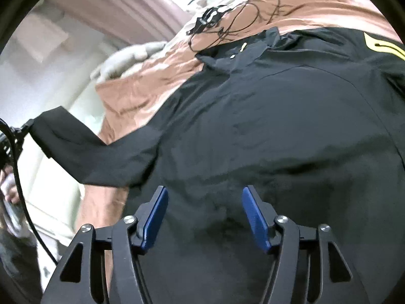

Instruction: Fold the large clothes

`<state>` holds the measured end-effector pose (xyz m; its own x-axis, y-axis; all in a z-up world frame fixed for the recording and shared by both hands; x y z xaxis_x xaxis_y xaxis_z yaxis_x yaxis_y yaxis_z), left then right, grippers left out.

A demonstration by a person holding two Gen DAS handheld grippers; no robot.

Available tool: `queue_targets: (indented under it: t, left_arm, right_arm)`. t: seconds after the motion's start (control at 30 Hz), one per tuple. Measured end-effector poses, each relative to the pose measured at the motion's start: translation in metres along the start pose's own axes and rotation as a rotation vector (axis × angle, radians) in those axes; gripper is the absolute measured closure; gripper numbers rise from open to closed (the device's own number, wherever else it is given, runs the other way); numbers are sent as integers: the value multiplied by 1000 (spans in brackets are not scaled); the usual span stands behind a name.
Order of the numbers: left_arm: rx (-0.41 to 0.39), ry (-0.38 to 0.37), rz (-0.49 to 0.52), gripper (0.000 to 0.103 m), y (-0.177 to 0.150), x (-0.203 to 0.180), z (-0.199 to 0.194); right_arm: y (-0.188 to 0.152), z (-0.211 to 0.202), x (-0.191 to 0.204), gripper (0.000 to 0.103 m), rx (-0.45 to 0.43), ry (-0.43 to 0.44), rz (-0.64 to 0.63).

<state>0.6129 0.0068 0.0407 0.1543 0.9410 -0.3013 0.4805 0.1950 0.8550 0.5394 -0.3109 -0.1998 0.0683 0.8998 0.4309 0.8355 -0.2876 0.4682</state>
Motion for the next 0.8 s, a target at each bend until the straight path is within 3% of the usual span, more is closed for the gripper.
queue_targets:
  t: [0.07,0.2,0.43,0.8]
  left_arm:
    - [9,-28,17,101,1,-26,11]
    - [27,-96,45,101,2,-75,32]
    - [83,-209,96,101,-18,-153,66]
    - [218,-367,132,101,-68,-249,113]
  right_arm:
    - [1,-6,-2,41,-1,-3,-4]
    - [6,-15,-9,24,-10,-12,12]
    - [26,-35,-39,24,-61,-50,78]
    - [50,-54,-91,24,-100,-39,248]
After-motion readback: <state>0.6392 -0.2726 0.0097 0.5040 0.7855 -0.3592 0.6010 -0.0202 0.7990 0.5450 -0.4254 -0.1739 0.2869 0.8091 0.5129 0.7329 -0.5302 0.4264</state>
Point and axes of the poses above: each gripper's, at about its wrist camera, not at the fingertips, and z roughly the way its jaws point, x to its left, y to its top, the point moved 10 cm from there along z, roughly the way its jaws point, and after that the axes turned 14 degrees about -y, right-handed, at the moved point
